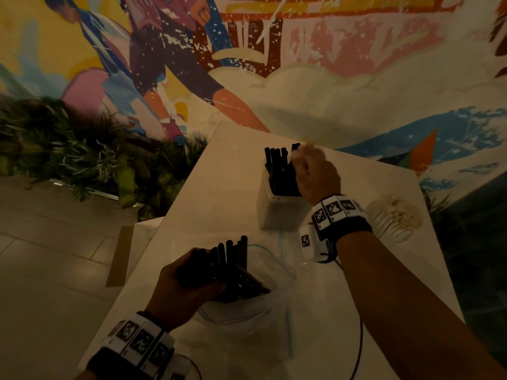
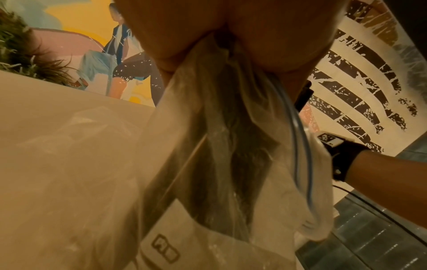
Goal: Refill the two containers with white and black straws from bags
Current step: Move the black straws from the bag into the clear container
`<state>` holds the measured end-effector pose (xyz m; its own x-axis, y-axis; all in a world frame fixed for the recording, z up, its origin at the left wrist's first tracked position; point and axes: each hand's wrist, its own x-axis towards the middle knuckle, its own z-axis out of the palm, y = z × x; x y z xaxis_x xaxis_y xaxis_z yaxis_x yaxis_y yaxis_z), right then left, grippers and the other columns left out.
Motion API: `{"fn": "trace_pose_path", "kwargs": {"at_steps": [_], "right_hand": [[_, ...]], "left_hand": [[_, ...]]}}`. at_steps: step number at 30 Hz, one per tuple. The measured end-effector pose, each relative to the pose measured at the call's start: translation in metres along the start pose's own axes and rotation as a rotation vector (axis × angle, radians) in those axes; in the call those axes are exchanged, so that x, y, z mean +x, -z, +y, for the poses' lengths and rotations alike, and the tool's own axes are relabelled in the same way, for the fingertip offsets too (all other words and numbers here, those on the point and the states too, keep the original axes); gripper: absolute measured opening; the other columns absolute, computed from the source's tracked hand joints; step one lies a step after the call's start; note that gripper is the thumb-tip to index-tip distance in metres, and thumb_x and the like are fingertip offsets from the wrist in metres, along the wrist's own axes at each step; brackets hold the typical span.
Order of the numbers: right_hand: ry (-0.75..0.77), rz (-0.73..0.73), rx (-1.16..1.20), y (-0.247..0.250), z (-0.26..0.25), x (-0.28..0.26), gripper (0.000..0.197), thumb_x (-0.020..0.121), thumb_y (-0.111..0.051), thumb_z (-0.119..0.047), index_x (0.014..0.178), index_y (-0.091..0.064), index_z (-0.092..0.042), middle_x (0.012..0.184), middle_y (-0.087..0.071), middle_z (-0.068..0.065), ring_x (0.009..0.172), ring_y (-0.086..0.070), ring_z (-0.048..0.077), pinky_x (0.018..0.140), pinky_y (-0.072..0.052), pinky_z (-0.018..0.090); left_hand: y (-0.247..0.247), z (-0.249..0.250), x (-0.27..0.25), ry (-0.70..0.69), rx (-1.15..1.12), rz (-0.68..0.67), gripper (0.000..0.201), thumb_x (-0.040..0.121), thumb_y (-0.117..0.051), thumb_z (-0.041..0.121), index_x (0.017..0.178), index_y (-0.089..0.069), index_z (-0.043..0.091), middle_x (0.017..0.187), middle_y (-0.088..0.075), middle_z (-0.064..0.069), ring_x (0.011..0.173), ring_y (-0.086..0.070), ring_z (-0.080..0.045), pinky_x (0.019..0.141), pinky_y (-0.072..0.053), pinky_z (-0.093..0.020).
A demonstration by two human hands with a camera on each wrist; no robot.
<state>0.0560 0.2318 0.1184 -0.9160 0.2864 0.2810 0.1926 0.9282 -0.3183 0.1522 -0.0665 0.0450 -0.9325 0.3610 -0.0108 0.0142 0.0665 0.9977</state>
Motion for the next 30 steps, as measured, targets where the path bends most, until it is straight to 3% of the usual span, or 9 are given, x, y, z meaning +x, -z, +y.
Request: {"fn": "trace_pose_path", "kwargs": {"at_steps": [4, 6, 9, 11, 13, 16, 19, 24, 30], "right_hand": [[0.011, -0.121, -0.18, -0.005, -0.001, -0.004, 0.071, 0.087, -0.004, -0.059, 0.132, -0.046, -0.024, 0.147, -0.037, 0.005, 0.138, -0.026, 0.032, 0.108, -0.021, 0.059], [0.009, 0.045, -0.068, 0.003, -0.004, -0.013, 0.066, 0.09, -0.02, -0.06, 0.136, -0.046, -0.019, 0.149, -0.037, 0.009, 0.139, -0.027, 0.033, 0.11, -0.02, 0.06], [0.092, 0.282, 0.414, 0.016, -0.023, -0.055, 0.042, 0.088, -0.059, -0.036, 0.126, -0.058, -0.018, 0.128, -0.06, 0.005, 0.12, -0.055, 0.023, 0.102, -0.044, 0.049], [0.077, -0.031, 0.719, 0.025, -0.041, -0.095, 0.044, 0.084, -0.068, -0.013, 0.121, -0.056, -0.034, 0.111, -0.065, -0.006, 0.101, -0.062, 0.014, 0.091, -0.053, 0.04], [0.058, -0.433, 0.77, 0.025, -0.05, -0.132, 0.07, 0.08, -0.071, -0.006, 0.131, -0.04, -0.043, 0.117, -0.059, -0.015, 0.104, -0.059, 0.005, 0.09, -0.053, 0.027], [0.071, -0.606, 0.712, 0.011, -0.055, -0.167, 0.091, 0.077, -0.072, -0.015, 0.146, -0.019, -0.043, 0.133, -0.045, -0.022, 0.119, -0.047, -0.003, 0.098, -0.044, 0.016], [0.083, -0.558, 0.731, -0.009, -0.063, -0.18, 0.087, 0.081, -0.072, -0.022, 0.148, -0.02, -0.037, 0.135, -0.045, -0.021, 0.124, -0.045, -0.001, 0.102, -0.041, 0.018], [0.143, -0.337, 0.782, -0.029, -0.064, -0.189, 0.037, 0.086, -0.066, -0.021, 0.122, -0.062, -0.021, 0.112, -0.068, 0.002, 0.104, -0.064, 0.016, 0.089, -0.052, 0.038], [0.072, -0.286, 0.822, -0.035, -0.059, -0.193, 0.033, 0.083, -0.064, -0.035, 0.109, -0.066, -0.014, 0.103, -0.068, -0.002, 0.097, -0.063, 0.01, 0.086, -0.052, 0.022]], "left_hand": [[-0.002, -0.002, 0.001, -0.018, 0.021, -0.01, 0.048, 0.056, -0.085, 0.003, 0.077, -0.066, 0.042, 0.086, -0.07, 0.015, 0.08, -0.066, 0.0, 0.065, -0.051, -0.009], [-0.002, -0.002, 0.0, -0.022, 0.012, -0.012, 0.051, 0.056, -0.085, 0.0, 0.077, -0.066, 0.042, 0.087, -0.07, 0.015, 0.079, -0.066, 0.0, 0.066, -0.052, -0.01], [0.0, -0.001, -0.001, -0.035, -0.017, -0.016, 0.04, 0.049, -0.089, 0.024, 0.079, -0.067, 0.039, 0.088, -0.07, 0.013, 0.081, -0.066, -0.001, 0.068, -0.053, -0.012], [0.002, -0.001, -0.002, -0.028, -0.008, -0.015, 0.046, 0.041, -0.085, 0.044, 0.082, -0.066, 0.039, 0.091, -0.07, 0.011, 0.083, -0.067, -0.003, 0.071, -0.054, -0.015], [0.003, -0.001, -0.002, -0.033, 0.026, -0.013, 0.054, 0.038, -0.082, 0.058, 0.088, -0.065, 0.044, 0.096, -0.07, 0.013, 0.086, -0.066, -0.001, 0.073, -0.054, -0.014], [0.002, 0.0, -0.001, -0.081, 0.095, -0.027, 0.051, 0.047, -0.077, 0.047, 0.094, -0.06, 0.055, 0.102, -0.067, 0.018, 0.091, -0.063, 0.002, 0.075, -0.053, -0.012], [0.002, -0.002, 0.0, -0.139, 0.189, -0.049, 0.062, 0.052, -0.076, 0.047, 0.11, -0.055, 0.05, 0.112, -0.063, 0.015, 0.103, -0.06, 0.0, 0.086, -0.05, -0.015], [0.0, 0.0, 0.003, -0.238, 0.189, -0.093, 0.079, 0.051, -0.081, 0.055, 0.121, -0.051, 0.033, 0.124, -0.053, 0.005, 0.118, -0.05, -0.005, 0.098, -0.043, -0.018], [-0.007, 0.0, 0.001, -0.161, 0.106, -0.071, 0.063, 0.048, -0.083, 0.052, 0.104, -0.06, 0.033, 0.107, -0.064, 0.009, 0.099, -0.063, -0.009, 0.086, -0.054, -0.028]]}}
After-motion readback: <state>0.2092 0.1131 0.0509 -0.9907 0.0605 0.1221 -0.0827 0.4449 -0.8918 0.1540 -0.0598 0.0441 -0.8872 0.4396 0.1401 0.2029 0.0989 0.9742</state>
